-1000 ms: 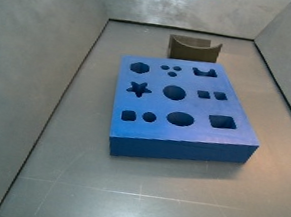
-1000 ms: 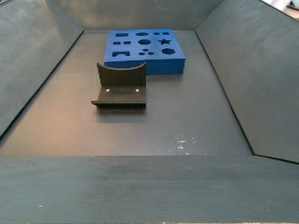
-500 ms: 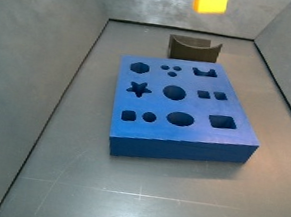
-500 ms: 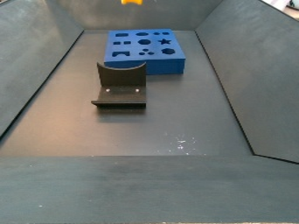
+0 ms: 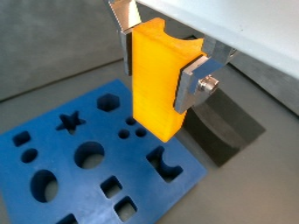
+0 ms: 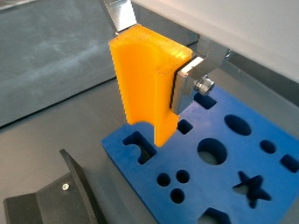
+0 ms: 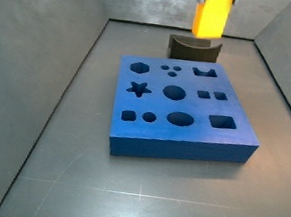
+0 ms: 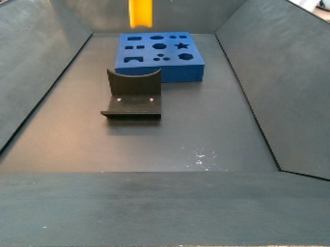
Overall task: Pick up the arch object. Move up. Place the arch object on the fixture. Regrasp the arch object. Rotate the arch object. Move to above the board. Insert the arch object.
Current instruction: Insert the arch object.
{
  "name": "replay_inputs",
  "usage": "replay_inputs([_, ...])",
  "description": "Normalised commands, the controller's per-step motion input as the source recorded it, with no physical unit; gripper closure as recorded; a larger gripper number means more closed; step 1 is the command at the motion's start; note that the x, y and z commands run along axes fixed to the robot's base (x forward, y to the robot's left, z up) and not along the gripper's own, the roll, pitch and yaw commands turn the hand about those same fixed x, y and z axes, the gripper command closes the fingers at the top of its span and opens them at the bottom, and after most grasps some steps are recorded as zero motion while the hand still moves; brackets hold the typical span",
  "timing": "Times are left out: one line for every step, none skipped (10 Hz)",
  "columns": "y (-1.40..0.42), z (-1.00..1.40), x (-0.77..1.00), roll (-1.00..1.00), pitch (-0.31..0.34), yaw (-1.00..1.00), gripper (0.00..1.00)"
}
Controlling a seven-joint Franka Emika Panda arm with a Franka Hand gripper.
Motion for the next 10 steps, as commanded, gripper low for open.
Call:
replay_inputs([0.00, -0.37, 0.69, 0.07, 0.047, -0.36, 1.00])
replay_inputs([0.00, -0.31, 0.68, 0.02, 0.064, -0.36, 1.00])
replay_inputs([0.00, -0.25, 0.62, 0.00, 0.101, -0.33, 1.00])
replay_inputs([0.01, 0.00, 0.05, 0.00, 0.000, -0.01, 1.00])
replay_inputs([0.01, -0.08, 0.18, 0.06, 0.099, 0.00, 1.00])
replay_inputs([0.00, -0.37, 0.40, 0.18, 0.066, -0.07, 1.00])
replay_inputs([0.00, -0.43, 0.38, 0.21, 0.041, -0.05, 1.00])
replay_inputs([0.00, -0.01, 0.02, 0.03, 0.003, 0.00, 1.00])
replay_inputs([0.00, 0.00, 0.00, 0.02, 0.000, 0.00, 1.00])
replay_inputs([0.00, -0.22, 0.00, 0.08, 0.010, 0.03, 1.00])
